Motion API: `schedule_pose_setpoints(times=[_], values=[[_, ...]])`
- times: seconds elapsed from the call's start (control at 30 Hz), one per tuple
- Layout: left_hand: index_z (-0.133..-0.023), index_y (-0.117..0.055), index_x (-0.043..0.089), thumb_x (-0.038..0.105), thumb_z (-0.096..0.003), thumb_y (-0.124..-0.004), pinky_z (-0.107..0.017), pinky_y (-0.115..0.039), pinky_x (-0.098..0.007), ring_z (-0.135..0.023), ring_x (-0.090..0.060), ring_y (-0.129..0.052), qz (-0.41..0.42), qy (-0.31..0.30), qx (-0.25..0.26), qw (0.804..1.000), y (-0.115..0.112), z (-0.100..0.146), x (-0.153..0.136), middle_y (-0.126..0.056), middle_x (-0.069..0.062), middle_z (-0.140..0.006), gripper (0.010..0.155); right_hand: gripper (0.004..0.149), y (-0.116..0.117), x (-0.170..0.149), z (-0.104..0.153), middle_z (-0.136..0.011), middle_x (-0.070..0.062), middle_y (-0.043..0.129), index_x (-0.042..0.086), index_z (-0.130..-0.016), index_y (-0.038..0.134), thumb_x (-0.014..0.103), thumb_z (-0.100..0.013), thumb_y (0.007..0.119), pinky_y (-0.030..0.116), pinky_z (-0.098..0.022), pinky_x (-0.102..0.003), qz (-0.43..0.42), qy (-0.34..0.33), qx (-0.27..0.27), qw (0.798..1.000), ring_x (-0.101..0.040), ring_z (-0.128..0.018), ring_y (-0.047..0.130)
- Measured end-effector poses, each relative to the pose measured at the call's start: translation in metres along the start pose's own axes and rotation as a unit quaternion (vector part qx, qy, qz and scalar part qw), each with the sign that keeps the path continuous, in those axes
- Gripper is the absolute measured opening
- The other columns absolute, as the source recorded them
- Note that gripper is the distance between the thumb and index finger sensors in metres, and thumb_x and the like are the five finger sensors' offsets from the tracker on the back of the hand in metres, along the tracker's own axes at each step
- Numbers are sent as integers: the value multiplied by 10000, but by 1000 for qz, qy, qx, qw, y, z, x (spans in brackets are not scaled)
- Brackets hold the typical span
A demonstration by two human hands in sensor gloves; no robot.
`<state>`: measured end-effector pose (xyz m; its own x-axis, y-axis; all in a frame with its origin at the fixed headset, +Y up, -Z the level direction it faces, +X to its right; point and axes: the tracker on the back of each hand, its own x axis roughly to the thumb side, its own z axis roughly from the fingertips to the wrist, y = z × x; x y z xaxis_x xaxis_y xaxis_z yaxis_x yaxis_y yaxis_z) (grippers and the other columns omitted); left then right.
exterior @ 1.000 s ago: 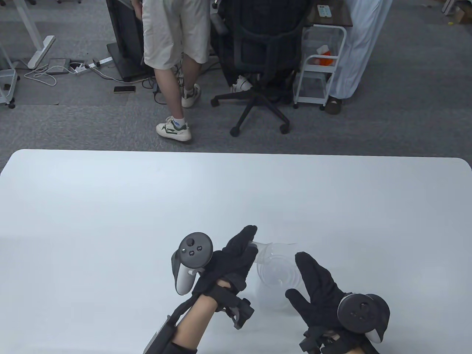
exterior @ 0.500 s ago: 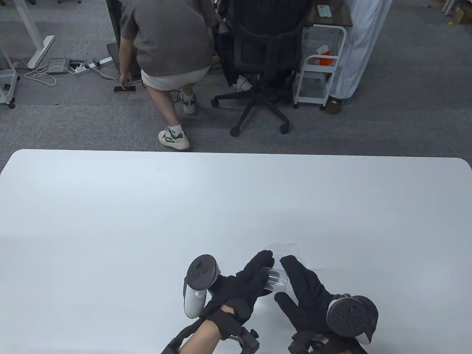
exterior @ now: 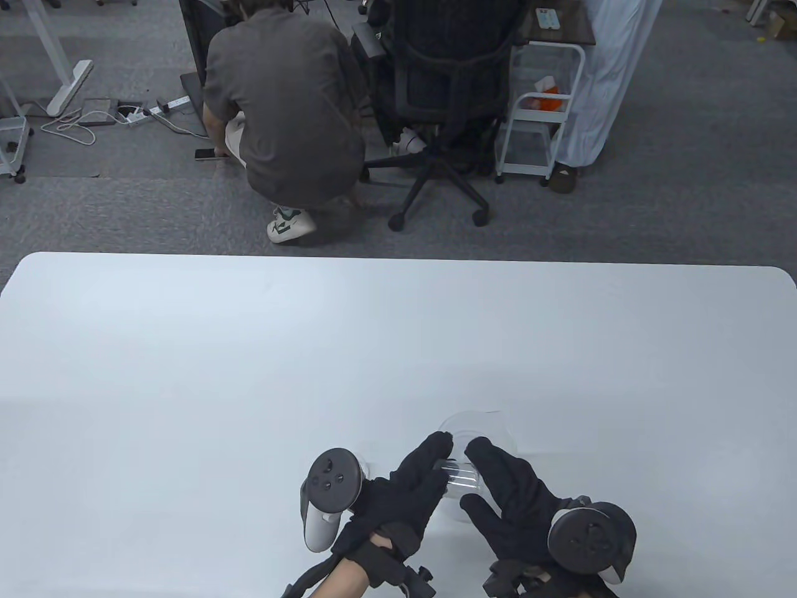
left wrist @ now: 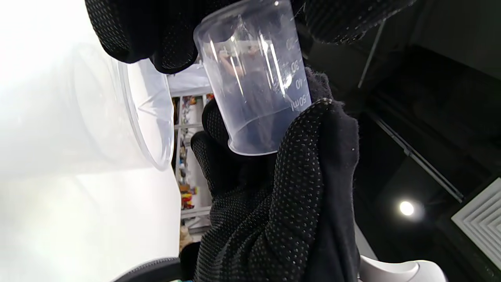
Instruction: Nest plastic beakers
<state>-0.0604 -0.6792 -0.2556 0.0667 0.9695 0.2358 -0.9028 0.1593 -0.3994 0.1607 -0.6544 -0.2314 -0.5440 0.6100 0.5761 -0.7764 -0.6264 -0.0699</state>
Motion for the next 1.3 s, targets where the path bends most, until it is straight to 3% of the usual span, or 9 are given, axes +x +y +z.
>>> schedule_pose_setpoints(times=[0.23, 0.53, 1.0, 1.3], values=[[-1049, -507, 149, 435, -502, -625, -632, -687, -561, -940, -505, -702, -114, -32, 46, 992, 9, 6, -1, -482, -215, -1094, 629, 662, -6, -4, -8, -1044, -164, 669, 119, -1025, 503, 457, -503, 731, 655, -618, -538, 34, 10, -3, 999, -399, -832, 765], [-1046, -521, 147, 438, -496, -631, -646, -647, -594, -957, -523, -661, -218, -28, 61, 974, 15, 11, -7, -469, -212, -1100, 632, 649, -11, -7, -30, -1054, -173, 654, 115, -1022, 523, 438, -502, 738, 650, -621, -540, 106, 38, 16, 993, -400, -835, 758], [-1045, -522, 144, 438, -496, -632, -651, -632, -602, -961, -532, -644, -211, -12, 64, 975, 19, 12, -11, -458, -217, -1100, 633, 625, 2, -15, -44, -1075, -165, 626, 134, -1019, 555, 421, -498, 750, 616, -644, -547, 231, 65, 89, 967, -400, -862, 721], [-1047, -520, 142, 440, -497, -631, -653, -626, -606, -964, -535, -636, -207, -5, 65, 976, 24, 12, -11, -452, -216, -1102, 636, 661, 13, -22, -42, -1094, -161, 592, 138, -1029, 525, 454, -491, 744, 592, -659, -554, 257, 66, 118, 957, -404, -894, 689]])
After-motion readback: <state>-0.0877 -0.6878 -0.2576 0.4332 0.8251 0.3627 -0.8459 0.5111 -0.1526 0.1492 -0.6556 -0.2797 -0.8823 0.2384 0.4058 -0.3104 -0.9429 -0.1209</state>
